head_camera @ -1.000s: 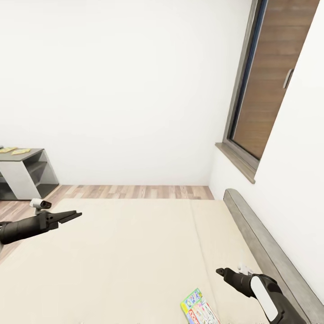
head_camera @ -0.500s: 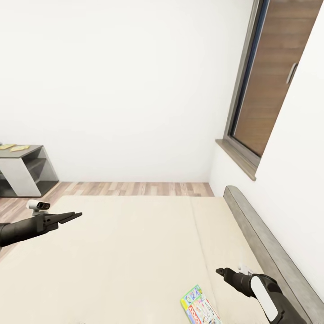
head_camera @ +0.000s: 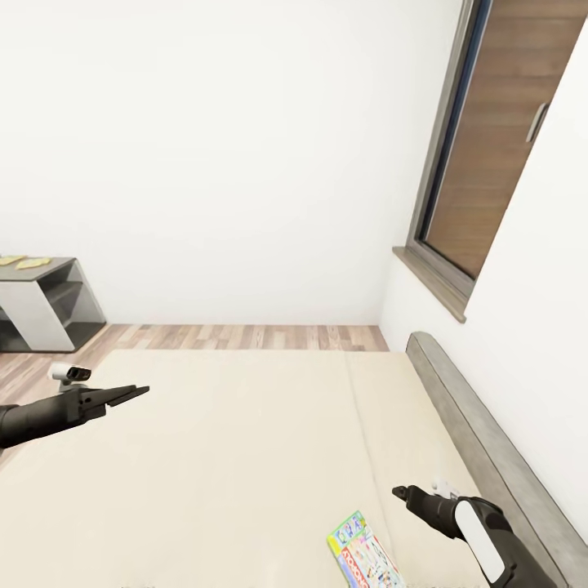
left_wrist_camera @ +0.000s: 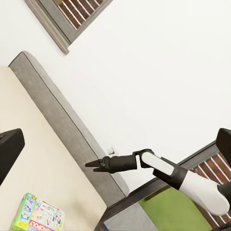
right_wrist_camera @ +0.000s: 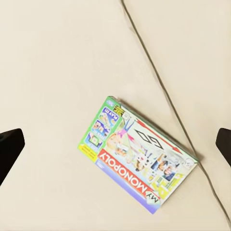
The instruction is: Put all the toys in the child's room - the three board games (two on the bed and one on the table), the two jigsaw puzzles on the table, and the tennis ball on the table - inside the toy box on the table in the child's room.
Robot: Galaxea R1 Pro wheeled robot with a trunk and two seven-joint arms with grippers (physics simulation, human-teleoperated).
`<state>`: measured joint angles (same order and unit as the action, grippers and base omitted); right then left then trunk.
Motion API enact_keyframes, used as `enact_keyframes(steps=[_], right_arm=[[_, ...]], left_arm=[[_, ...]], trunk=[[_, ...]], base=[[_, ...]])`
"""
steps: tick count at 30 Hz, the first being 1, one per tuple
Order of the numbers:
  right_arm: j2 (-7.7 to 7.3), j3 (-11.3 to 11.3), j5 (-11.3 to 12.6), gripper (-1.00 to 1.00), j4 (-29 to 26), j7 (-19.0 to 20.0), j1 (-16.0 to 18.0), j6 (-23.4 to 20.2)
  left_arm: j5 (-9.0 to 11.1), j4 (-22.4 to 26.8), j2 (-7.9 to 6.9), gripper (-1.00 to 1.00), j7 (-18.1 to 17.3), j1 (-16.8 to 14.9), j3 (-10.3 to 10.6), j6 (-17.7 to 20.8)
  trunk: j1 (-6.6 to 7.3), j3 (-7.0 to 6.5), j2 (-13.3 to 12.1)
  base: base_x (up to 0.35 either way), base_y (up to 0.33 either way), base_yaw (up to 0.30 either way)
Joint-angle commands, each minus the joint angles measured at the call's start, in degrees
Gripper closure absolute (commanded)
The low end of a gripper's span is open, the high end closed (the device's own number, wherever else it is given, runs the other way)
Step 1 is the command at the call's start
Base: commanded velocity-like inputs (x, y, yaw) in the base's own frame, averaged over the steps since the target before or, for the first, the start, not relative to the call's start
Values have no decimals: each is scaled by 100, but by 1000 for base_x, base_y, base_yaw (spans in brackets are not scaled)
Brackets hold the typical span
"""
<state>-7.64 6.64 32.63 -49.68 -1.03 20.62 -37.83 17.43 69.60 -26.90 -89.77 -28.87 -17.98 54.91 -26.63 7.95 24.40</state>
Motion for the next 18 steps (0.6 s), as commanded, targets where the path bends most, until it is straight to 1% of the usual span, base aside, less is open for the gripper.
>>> enact_keyframes(steps=[1, 18], right_arm=[[3, 8, 32, -100, -7, -11, 4, -29], [0, 13, 42, -100, -5, -11, 4, -24]], left_arm=[[-3, 1, -4, -100, -23, -5, -1, 62], [-3, -8, -8, -100, -23, -4, -11, 56]], trunk=[[-3, 22, 12], [-3, 179, 12]], base=[[0, 0, 0], [0, 0, 0]])
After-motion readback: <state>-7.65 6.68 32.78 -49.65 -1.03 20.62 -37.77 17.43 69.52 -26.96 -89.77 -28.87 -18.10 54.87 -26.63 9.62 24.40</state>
